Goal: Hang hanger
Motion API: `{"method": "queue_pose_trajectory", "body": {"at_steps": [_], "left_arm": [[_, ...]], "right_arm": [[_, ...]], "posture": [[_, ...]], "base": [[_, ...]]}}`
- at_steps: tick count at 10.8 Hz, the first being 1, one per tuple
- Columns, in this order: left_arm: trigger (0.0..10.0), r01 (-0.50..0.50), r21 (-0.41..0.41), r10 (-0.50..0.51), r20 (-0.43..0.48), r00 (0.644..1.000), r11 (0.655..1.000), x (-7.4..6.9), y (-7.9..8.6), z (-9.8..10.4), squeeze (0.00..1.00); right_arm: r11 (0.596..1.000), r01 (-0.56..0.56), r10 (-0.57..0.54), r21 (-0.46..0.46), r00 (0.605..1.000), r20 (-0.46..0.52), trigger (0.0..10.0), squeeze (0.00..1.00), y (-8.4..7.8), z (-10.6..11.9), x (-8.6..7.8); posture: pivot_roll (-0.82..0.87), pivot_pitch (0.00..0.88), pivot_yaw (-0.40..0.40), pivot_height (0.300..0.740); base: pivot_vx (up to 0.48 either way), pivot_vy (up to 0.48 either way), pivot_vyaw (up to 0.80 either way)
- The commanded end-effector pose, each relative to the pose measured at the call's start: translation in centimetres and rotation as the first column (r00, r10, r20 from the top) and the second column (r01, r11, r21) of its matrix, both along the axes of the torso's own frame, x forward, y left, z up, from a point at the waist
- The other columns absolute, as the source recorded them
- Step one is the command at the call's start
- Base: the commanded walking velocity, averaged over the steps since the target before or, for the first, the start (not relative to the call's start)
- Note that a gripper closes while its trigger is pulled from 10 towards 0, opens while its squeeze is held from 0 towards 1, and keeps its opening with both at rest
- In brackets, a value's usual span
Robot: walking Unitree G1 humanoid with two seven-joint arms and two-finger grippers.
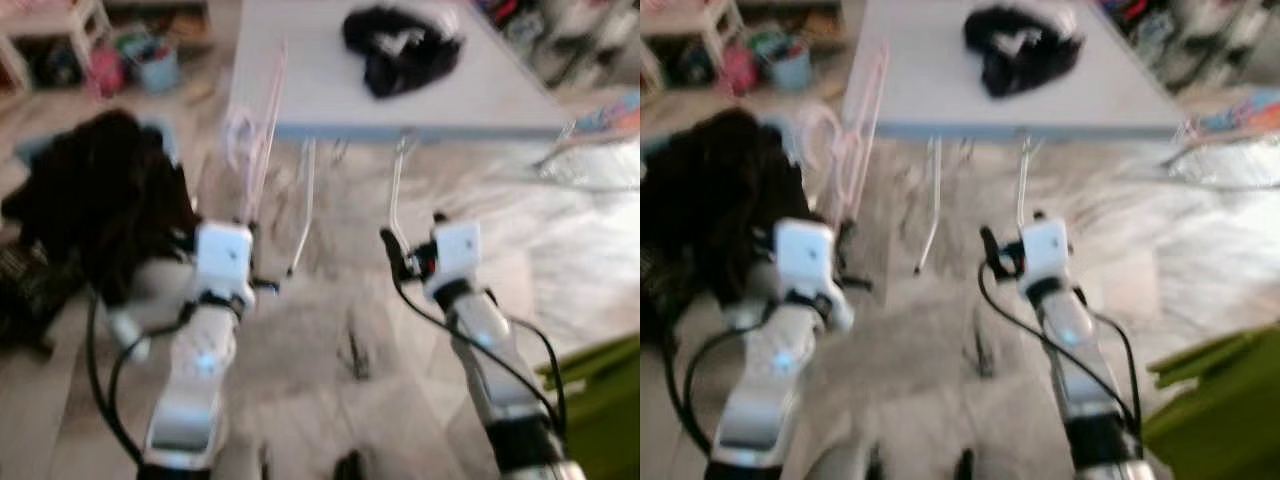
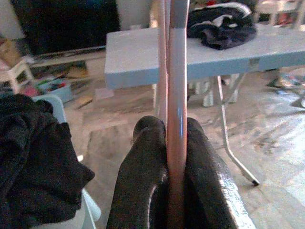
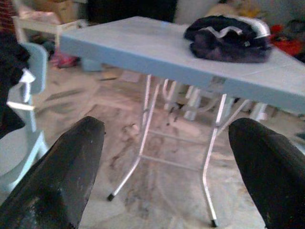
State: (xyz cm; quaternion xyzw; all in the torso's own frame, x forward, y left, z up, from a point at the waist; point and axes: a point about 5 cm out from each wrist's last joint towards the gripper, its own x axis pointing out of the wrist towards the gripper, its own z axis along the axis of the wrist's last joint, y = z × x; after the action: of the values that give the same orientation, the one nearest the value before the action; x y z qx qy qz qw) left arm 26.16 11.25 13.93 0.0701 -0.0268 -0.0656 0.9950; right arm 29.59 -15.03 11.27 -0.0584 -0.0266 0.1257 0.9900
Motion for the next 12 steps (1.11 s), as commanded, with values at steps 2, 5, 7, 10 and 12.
{"method": "queue_pose_trajectory", "body": {"at_steps": [2,5,7,10,12], "left_arm": [[10.0,0.135,0.105,-0.117,-0.165,0.979,0.985,-0.1,0.5,-2.6,0.0],[10.0,0.537,0.216,-0.401,-0.458,0.794,0.816,-0.9,3.4,-5.0,0.0],[10.0,0.758,0.219,-0.592,-0.507,0.626,0.614,-2.4,2.9,-4.7,0.0],[10.0,0.869,0.331,-0.644,-0.583,0.494,0.367,-3.0,3.6,-5.3,0.0],[10.0,0.882,0.353,-0.672,-0.573,0.469,0.314,-2.7,3.3,-5.3,0.0]], "right_arm": [[0.996,-0.091,0.091,-0.014,0.996,0.0,10.0,0.0,0.7,0.3,-0.1],[0.898,-0.268,0.247,-0.35,0.963,-0.104,10.0,0.0,-3.9,0.3,1.5],[0.688,-0.5,0.422,-0.525,0.865,-0.27,10.0,0.0,-6.1,0.1,0.9],[0.559,-0.668,0.553,-0.492,0.742,-0.379,10.0,0.0,-5.7,-0.6,-0.6],[0.442,-0.787,0.623,-0.43,0.614,-0.485,10.0,0.0,-5.6,-1.6,-2.1]], "posture": [[0.01,0.093,-0.067,0.74],[0.01,0.105,-0.067,0.74],[0.0,0.115,-0.063,0.74],[-0.01,0.113,-0.063,0.74],[0.0,0.113,-0.06,0.74]], "base": [[0.0,0.0,0.0],[0.0,0.0,0.0],[0.0,0.0,0.0],[0.0,0.0,0.0],[0.0,0.0,0.0]]}}
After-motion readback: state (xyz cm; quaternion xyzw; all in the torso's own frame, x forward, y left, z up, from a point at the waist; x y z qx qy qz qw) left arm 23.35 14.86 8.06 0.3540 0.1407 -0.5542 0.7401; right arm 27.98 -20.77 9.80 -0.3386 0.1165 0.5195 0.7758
